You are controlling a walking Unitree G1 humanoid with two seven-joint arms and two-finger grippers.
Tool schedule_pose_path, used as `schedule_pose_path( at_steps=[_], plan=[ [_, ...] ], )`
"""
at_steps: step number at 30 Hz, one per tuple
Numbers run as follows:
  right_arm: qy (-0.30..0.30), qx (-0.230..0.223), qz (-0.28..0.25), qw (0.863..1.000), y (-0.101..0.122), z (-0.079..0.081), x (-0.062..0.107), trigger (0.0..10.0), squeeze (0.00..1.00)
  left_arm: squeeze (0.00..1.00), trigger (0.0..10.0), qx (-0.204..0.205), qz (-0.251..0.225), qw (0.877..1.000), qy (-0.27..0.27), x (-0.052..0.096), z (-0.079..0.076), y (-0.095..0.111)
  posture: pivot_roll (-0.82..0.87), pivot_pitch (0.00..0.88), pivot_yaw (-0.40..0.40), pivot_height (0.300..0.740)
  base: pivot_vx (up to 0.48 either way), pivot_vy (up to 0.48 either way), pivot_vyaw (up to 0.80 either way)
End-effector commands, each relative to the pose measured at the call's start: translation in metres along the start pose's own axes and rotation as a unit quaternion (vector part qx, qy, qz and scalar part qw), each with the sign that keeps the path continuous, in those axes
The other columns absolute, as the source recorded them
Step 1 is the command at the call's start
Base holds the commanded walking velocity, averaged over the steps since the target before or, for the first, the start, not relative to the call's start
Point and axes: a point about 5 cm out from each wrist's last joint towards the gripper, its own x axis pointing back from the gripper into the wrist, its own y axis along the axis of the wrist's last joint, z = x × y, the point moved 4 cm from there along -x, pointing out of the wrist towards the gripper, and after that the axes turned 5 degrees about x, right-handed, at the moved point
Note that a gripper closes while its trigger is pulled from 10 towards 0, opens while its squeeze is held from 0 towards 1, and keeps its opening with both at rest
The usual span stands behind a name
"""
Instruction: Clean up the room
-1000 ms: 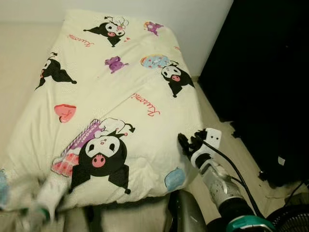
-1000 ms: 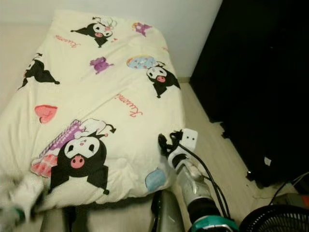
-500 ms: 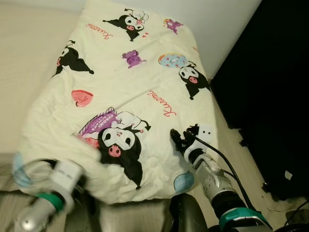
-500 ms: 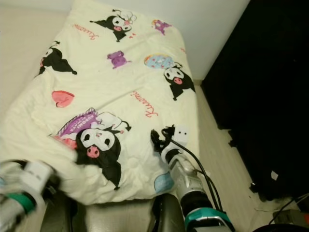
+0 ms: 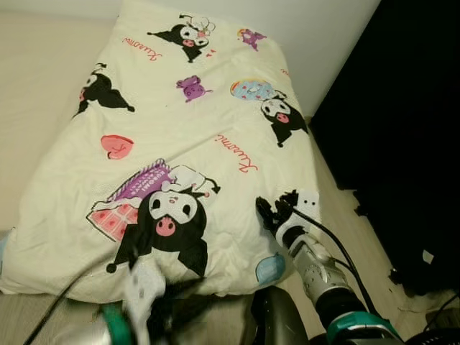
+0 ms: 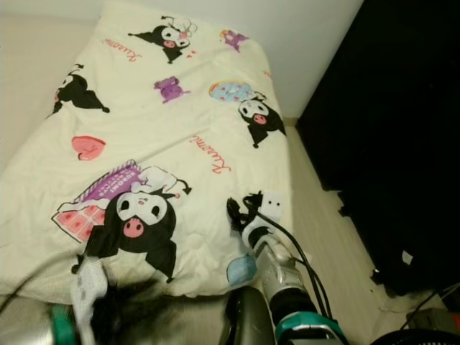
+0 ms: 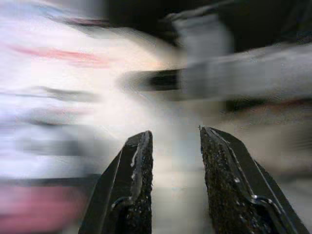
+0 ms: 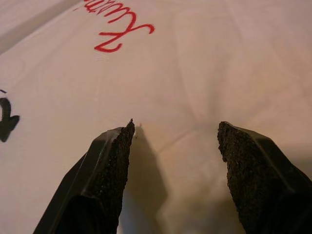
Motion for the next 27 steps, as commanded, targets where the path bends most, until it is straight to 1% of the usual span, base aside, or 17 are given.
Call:
schedule_pose_path(
  at_steps=[1, 2, 4, 5, 6, 7, 8, 9, 10, 11, 15, 18, 20, 22, 23, 26, 27],
  plan=[
    [-0.011, -0.004, 0.009, 1.000, -0.007, -0.007, 0.003, 10.0, 0.00, 0.00, 10.0, -0.071, 0.026, 0.993, 0.088, 0.004, 0.031, -0.009, 0.20, 0.084, -0.135, 0.470, 0.000, 0.000, 0.00],
    [-0.009, -0.003, 0.012, 1.000, -0.008, -0.005, 0.003, 10.0, 0.00, 0.00, 10.0, -0.107, 0.037, 0.981, 0.157, 0.006, 0.063, -0.011, 0.20, 0.082, -0.136, 0.470, 0.000, 0.000, 0.00],
    [-0.009, -0.003, 0.012, 1.000, -0.008, -0.005, 0.003, 10.0, 0.00, 0.00, 10.0, -0.107, 0.037, 0.981, 0.157, 0.006, 0.063, -0.011, 0.20, 0.082, -0.136, 0.470, 0.000, 0.000, 0.00],
    [-0.007, -0.003, 0.013, 1.000, -0.010, -0.003, 0.003, 10.0, 0.00, 0.00, 10.0, -0.132, 0.047, 0.967, 0.214, 0.011, 0.090, -0.014, 0.20, 0.081, -0.137, 0.470, 0.000, 0.000, 0.00],
    [-0.007, -0.003, 0.013, 1.000, -0.010, -0.003, 0.003, 10.0, 0.00, 0.00, 10.0, -0.132, 0.047, 0.967, 0.214, 0.011, 0.090, -0.014, 0.20, 0.081, -0.137, 0.470, 0.000, 0.000, 0.00],
    [-0.004, -0.004, 0.017, 1.000, -0.013, 0.000, 0.002, 10.0, 0.00, 0.00, 10.0, -0.109, 0.093, 0.945, 0.292, 0.025, 0.130, -0.041, 0.20, 0.083, -0.136, 0.470, 0.000, 0.000, 0.00],
    [-0.004, -0.005, 0.017, 1.000, -0.014, 0.001, 0.002, 10.0, 0.00, 0.00, 10.0, -0.093, 0.115, 0.941, 0.303, 0.029, 0.135, -0.055, 0.20, 0.083, -0.136, 0.470, 0.000, 0.000, 0.00],
    [-0.004, -0.005, 0.017, 1.000, -0.014, 0.001, 0.002, 10.0, 0.00, 0.00, 10.0, -0.093, 0.115, 0.941, 0.303, 0.029, 0.135, -0.055, 0.20, 0.083, -0.136, 0.470, 0.000, 0.000, 0.00],
    [-0.004, -0.004, 0.017, 1.000, -0.014, 0.001, 0.002, 10.0, 0.00, 0.00, 10.0, -0.048, 0.146, 0.938, 0.310, 0.035, 0.137, -0.075, 0.20, 0.083, -0.136, 0.470, 0.000, 0.000, 0.00],
    [-0.005, -0.003, 0.016, 1.000, -0.014, 0.000, 0.003, 10.0, 0.00, 0.00, 10.0, -0.016, 0.206, 0.933, 0.295, 0.047, 0.128, -0.107, 0.18, 0.085, -0.124, 0.470, 0.000, 0.000, 0.00],
    [-0.009, -0.003, 0.015, 1.000, -0.015, -0.002, 0.005, 10.0, 0.00, 0.00, 10.0, -0.004, 0.242, 0.929, 0.278, 0.056, 0.116, -0.123, 0.17, 0.086, -0.117, 0.470, 0.000, 0.000, 0.00],
    [-0.028, -0.004, 0.014, 0.999, -0.017, -0.015, 0.011, 10.0, 0.00, 0.00, 10.0, 0.043, 0.373, 0.881, 0.288, 0.108, 0.080, -0.179, 0.17, 0.093, -0.101, 0.470, 0.000, 0.000, 0.00],
    [-0.036, -0.006, 0.017, 0.999, -0.020, -0.020, 0.013, 10.0, 0.00, 0.00, 10.0, 0.059, 0.421, 0.860, 0.283, 0.129, 0.059, -0.199, 0.17, 0.095, -0.100, 0.470, 0.000, 0.000, 0.00],
    [-0.036, -0.005, 0.023, 0.999, -0.023, -0.021, 0.014, 10.0, 0.00, 0.00, 10.0, 0.045, 0.464, 0.843, 0.269, 0.151, 0.036, -0.213, 0.19, 0.097, -0.105, 0.470, 0.000, 0.000, 0.00],
    [-0.035, -0.004, 0.025, 0.999, -0.024, -0.022, 0.015, 10.0, 0.00, 0.00, 10.0, 0.038, 0.473, 0.840, 0.263, 0.156, 0.029, -0.216, 0.19, 0.097, -0.105, 0.470, 0.000, 0.000, 0.00],
    [-0.034, -0.003, 0.026, 0.999, -0.024, -0.022, 0.015, 10.0, 0.00, 0.00, 10.0, 0.033, 0.476, 0.840, 0.259, 0.158, 0.026, -0.219, 0.20, 0.098, -0.108, 0.470, 0.000, 0.000, 0.00],
    [-0.028, 0.001, 0.028, 0.999, -0.023, -0.018, 0.012, 10.0, 0.00, 0.00, 10.0, 0.019, 0.431, 0.870, 0.238, 0.142, 0.023, -0.202, 0.22, 0.098, -0.117, 0.470, 0.000, 0.000, 0.00]
  ],
)
